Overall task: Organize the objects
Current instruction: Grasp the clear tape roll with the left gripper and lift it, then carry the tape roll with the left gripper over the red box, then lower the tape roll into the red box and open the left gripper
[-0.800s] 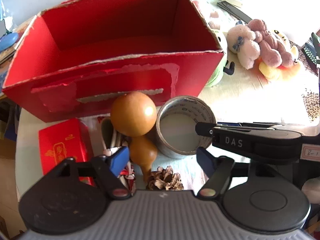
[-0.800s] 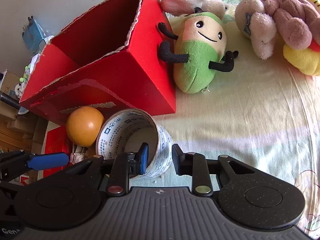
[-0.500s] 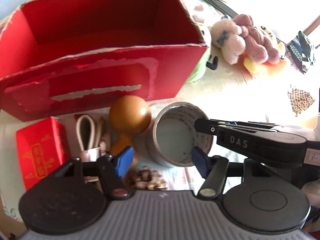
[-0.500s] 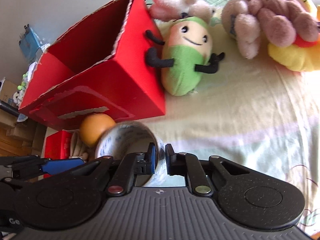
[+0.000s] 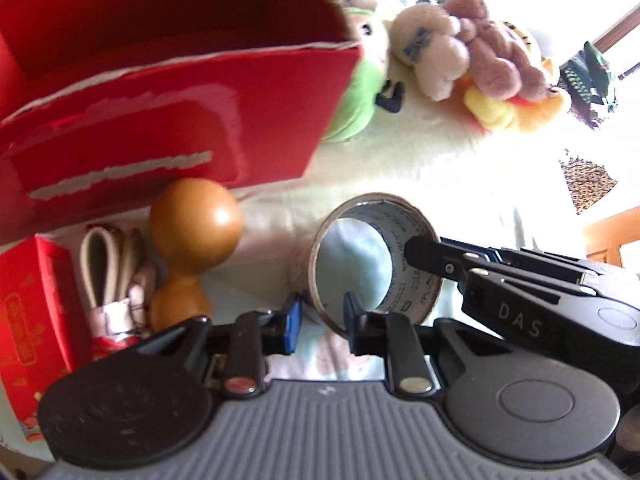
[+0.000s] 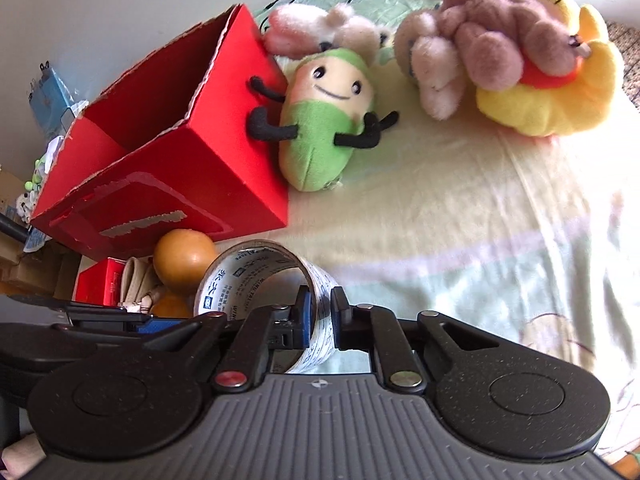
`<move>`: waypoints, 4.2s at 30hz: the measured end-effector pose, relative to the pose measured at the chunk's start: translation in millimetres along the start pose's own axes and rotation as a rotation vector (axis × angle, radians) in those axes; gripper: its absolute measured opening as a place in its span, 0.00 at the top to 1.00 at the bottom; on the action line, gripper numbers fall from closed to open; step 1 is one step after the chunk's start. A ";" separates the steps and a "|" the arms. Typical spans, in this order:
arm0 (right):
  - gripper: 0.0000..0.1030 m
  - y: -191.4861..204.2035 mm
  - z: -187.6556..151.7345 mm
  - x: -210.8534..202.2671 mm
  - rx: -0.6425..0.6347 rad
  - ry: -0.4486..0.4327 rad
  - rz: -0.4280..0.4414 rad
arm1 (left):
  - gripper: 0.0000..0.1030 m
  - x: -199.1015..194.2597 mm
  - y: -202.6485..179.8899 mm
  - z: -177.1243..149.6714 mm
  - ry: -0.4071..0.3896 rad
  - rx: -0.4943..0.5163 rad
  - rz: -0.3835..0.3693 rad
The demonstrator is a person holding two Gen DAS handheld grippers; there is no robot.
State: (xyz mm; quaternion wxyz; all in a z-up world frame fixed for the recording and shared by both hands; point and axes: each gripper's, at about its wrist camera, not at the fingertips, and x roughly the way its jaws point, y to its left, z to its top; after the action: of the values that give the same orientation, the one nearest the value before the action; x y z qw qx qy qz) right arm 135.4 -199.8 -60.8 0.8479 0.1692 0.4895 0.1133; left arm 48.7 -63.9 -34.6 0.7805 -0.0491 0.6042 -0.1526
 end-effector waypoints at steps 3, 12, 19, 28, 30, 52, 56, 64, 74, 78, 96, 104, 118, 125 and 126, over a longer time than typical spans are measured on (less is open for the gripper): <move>0.89 -7.8 1.3 -14.6 0.014 -0.027 -0.008 | 0.83 -8.1 -12.2 1.8 -0.039 0.025 -0.006; 0.88 -6.8 30.3 -69.2 0.030 -0.181 0.015 | 0.86 -61.4 -44.7 33.4 -0.211 0.070 -0.030; 0.87 30.3 77.5 -93.0 -0.081 -0.308 0.068 | 0.86 -111.4 -37.2 62.8 -0.362 0.085 0.053; 0.87 84.9 120.7 -54.3 -0.188 -0.289 0.129 | 0.86 -118.8 11.3 85.3 -0.385 0.010 0.198; 0.88 95.5 125.9 -40.4 -0.204 -0.267 0.135 | 0.86 -116.4 27.0 87.9 -0.372 -0.013 0.215; 0.89 137.0 151.0 75.8 -0.167 -0.039 -0.002 | 0.84 -39.0 126.7 131.0 -0.187 -0.082 0.209; 0.89 137.1 153.4 81.9 -0.158 -0.030 -0.028 | 0.74 -32.0 130.0 136.3 -0.172 -0.077 0.224; 0.89 140.6 155.7 90.2 -0.166 -0.037 -0.057 | 0.68 -24.4 142.5 140.6 -0.159 -0.099 0.218; 0.90 145.5 155.5 103.7 -0.166 -0.045 -0.104 | 0.45 -18.2 152.5 138.2 -0.164 -0.095 0.257; 0.90 147.9 153.3 108.1 -0.168 -0.058 -0.126 | 0.38 -18.6 155.7 137.0 -0.173 -0.089 0.288; 0.79 143.4 151.0 91.5 -0.034 -0.116 -0.079 | 0.24 -35.0 182.8 127.4 -0.247 -0.113 0.321; 0.79 154.9 143.2 88.4 -0.044 -0.013 0.059 | 0.27 -37.4 189.9 124.1 -0.267 -0.197 0.371; 0.79 159.8 136.1 129.7 0.059 0.067 0.016 | 0.32 -25.6 180.6 125.8 -0.214 -0.165 0.507; 0.79 153.9 135.5 124.3 0.149 -0.006 -0.015 | 0.31 -24.5 178.9 125.7 -0.211 -0.161 0.514; 0.79 153.5 135.3 124.0 0.162 -0.013 -0.024 | 0.31 -24.5 178.8 125.8 -0.211 -0.158 0.513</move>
State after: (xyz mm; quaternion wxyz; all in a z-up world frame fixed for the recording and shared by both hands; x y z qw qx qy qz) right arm 310.3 -38.5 -35.2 0.8358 0.2322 0.4936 0.0621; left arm 195.8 99.4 -25.2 0.8460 0.0292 0.5223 0.1031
